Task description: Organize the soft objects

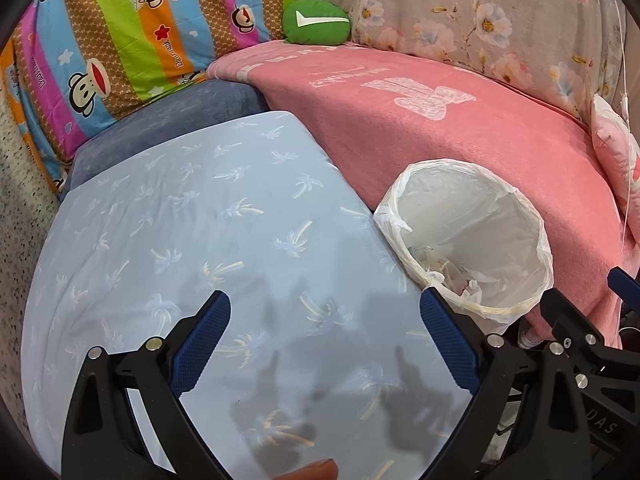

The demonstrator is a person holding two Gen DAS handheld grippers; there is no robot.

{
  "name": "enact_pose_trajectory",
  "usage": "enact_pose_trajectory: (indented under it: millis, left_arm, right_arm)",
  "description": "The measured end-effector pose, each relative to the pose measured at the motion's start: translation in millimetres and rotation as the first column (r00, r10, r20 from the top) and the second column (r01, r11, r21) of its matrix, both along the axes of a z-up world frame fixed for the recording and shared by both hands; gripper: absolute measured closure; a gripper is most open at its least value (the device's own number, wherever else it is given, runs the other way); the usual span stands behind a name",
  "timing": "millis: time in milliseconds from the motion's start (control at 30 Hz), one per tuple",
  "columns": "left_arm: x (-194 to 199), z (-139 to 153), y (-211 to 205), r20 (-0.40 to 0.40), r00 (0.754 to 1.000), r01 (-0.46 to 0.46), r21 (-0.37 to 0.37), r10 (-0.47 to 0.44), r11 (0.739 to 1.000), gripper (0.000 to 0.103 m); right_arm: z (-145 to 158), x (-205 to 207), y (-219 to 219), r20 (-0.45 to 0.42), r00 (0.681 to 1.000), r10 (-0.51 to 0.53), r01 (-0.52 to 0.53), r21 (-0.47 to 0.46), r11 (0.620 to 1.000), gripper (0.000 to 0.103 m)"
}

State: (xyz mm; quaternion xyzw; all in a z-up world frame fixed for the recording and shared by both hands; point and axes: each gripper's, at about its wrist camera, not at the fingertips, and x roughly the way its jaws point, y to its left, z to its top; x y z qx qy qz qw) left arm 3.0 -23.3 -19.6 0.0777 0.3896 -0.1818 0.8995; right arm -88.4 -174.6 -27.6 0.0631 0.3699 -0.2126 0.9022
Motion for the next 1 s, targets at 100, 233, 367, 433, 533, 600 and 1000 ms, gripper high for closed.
enact_pose_trajectory:
  millis: [100, 233, 367, 433, 533, 600, 1000]
  left_arm:
    - [-2, -1, 3, 0.012, 1.000, -0.016, 0.009, 0.016, 1.000, 0.011]
    - [-3, -2, 5, 0.012, 1.000, -0.021, 0.007, 0.021, 1.000, 0.011]
    - [-6, -2, 4, 0.014, 1.000, -0.020, 0.005, 0.019, 1.000, 0.011]
    - [-7, -2, 5, 0.015, 1.000, -0.018, 0.002, 0.018, 1.000, 0.011]
    - [-9, -1, 4, 0.020, 1.000, -0.015, 0.005, 0.015, 1.000, 0.011]
    - [-10, -1, 3, 0.025, 1.000, -0.016, 0.007, 0.015, 1.000, 0.011]
    - [-17, 2, -3, 0.042, 0.999, -0.014, 0.018, 0.014, 1.000, 0.011]
  right_arm:
    - [-1, -1, 2, -0.002, 1.000, 0.002, -0.002, -0.005, 1.000, 0.006]
    - [-1, -3, 5, -0.005, 1.000, 0.007, -0.007, -0.013, 1.000, 0.006]
    - [0, -4, 5, -0.004, 1.000, 0.005, -0.005, -0.020, 1.000, 0.006]
    - [1, -6, 6, -0.003, 1.000, 0.004, -0.004, -0.023, 1.000, 0.006]
    - [1, -9, 6, -0.001, 1.000, 0.001, -0.001, -0.026, 1.000, 0.006]
    - [2, -10, 6, -0.001, 1.000, -0.001, 0.001, -0.028, 1.000, 0.006]
    - [8, -19, 3, 0.013, 1.000, -0.009, 0.009, -0.037, 0.999, 0.006]
